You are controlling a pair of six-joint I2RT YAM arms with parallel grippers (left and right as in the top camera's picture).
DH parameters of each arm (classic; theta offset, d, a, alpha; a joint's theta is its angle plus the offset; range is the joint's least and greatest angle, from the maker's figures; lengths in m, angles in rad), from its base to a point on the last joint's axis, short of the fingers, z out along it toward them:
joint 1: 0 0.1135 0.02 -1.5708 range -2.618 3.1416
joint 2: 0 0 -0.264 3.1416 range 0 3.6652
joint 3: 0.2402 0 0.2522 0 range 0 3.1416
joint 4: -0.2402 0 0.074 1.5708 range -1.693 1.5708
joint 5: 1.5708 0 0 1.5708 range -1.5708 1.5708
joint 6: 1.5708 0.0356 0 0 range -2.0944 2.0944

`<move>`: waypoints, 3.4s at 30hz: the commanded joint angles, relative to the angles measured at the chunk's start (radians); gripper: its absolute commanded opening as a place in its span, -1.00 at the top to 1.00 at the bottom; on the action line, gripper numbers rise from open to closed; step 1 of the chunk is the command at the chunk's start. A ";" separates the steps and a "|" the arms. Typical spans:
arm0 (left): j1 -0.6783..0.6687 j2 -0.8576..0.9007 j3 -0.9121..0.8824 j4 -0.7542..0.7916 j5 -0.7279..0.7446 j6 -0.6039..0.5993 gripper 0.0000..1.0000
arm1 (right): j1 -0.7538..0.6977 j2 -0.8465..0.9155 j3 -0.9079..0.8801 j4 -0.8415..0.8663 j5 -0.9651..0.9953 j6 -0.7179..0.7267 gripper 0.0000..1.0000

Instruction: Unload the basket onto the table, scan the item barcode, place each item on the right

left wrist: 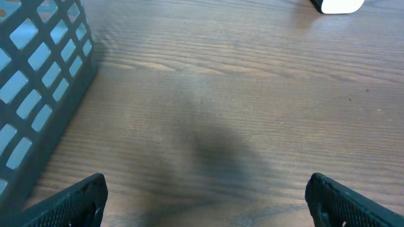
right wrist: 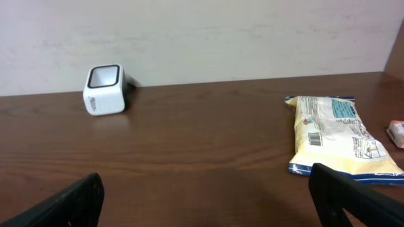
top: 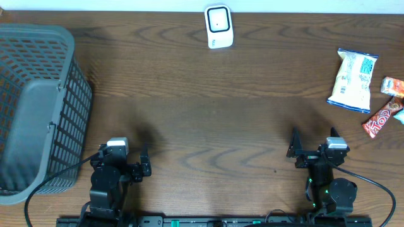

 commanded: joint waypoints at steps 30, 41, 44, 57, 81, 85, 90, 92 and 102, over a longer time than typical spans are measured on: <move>0.043 -0.146 -0.200 0.372 -0.034 0.034 -0.98 | 0.008 -0.006 -0.002 -0.004 0.018 -0.012 -0.98; 0.044 -0.146 -0.214 0.401 -0.021 0.111 -0.98 | 0.008 -0.006 -0.002 -0.004 0.018 -0.012 -0.98; 0.044 -0.146 -0.240 0.460 -0.013 0.111 -0.98 | 0.008 -0.006 -0.002 -0.004 0.018 -0.012 -0.99; 0.044 -0.146 -0.240 0.459 0.002 0.111 -0.98 | 0.008 -0.005 -0.002 -0.005 0.018 -0.012 -0.99; 0.045 -0.144 -0.240 0.459 0.002 0.111 -0.97 | 0.008 -0.005 -0.002 -0.005 0.018 -0.012 -0.98; 0.045 -0.143 -0.240 0.459 0.002 0.111 -0.98 | 0.008 -0.005 -0.002 -0.005 0.018 -0.012 -0.98; 0.045 -0.143 -0.240 0.459 0.002 0.111 -0.98 | 0.008 -0.005 -0.002 -0.005 0.018 -0.012 -0.98; 0.045 -0.143 -0.240 0.459 0.002 0.111 -0.98 | 0.008 -0.005 -0.002 -0.005 0.018 -0.012 -0.99; 0.045 -0.143 -0.240 0.459 0.002 0.111 -0.98 | 0.008 -0.005 -0.002 -0.005 0.018 -0.012 -0.98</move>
